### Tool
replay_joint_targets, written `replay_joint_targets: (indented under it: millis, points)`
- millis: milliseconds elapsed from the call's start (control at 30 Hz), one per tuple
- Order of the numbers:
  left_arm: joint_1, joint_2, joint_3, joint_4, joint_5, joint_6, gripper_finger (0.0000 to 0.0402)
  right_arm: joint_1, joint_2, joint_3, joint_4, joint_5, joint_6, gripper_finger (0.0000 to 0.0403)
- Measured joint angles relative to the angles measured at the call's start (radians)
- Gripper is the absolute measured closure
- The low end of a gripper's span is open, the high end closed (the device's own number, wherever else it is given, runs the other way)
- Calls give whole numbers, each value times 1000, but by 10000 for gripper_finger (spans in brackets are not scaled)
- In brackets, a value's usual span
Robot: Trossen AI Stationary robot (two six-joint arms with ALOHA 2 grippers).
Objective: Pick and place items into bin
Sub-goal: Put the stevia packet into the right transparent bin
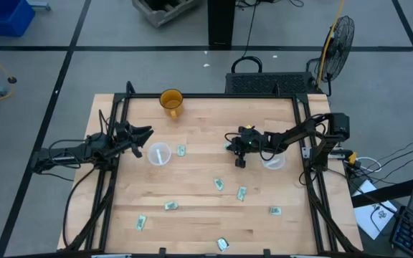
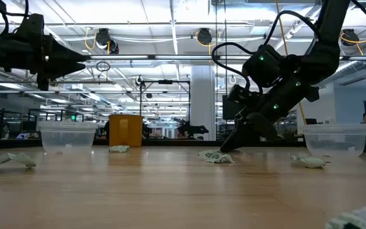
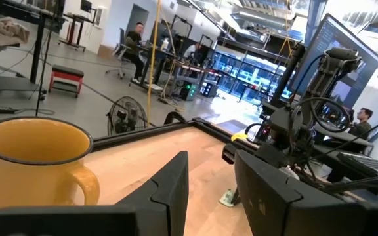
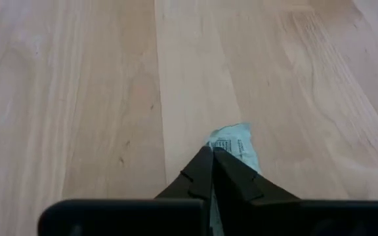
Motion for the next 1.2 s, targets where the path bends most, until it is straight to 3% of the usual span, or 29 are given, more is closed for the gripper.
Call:
replay_joint_targets:
  millis: [167,300,467,733,933,1100,1200]
  points:
    - [0,0,0,0,0,0,273,29,-43,-3,2,17,1,401]
    - [0,0,0,0,0,0,273,87,-187,3,-68,107,-7,402]
    - [0,0,0,-1,1,0,273,193,-433,30,-303,273,34,402]
    - [0,0,0,-1,2,-1,273,343,-756,40,-761,505,264,402]
    - [0,0,0,-2,5,-9,273,349,-872,40,-1108,474,444,402]
    - [0,0,0,-2,5,-7,273,349,-897,40,-1225,205,559,403]
    - [0,0,0,-1,5,-3,273,348,-895,26,-1225,187,597,403]
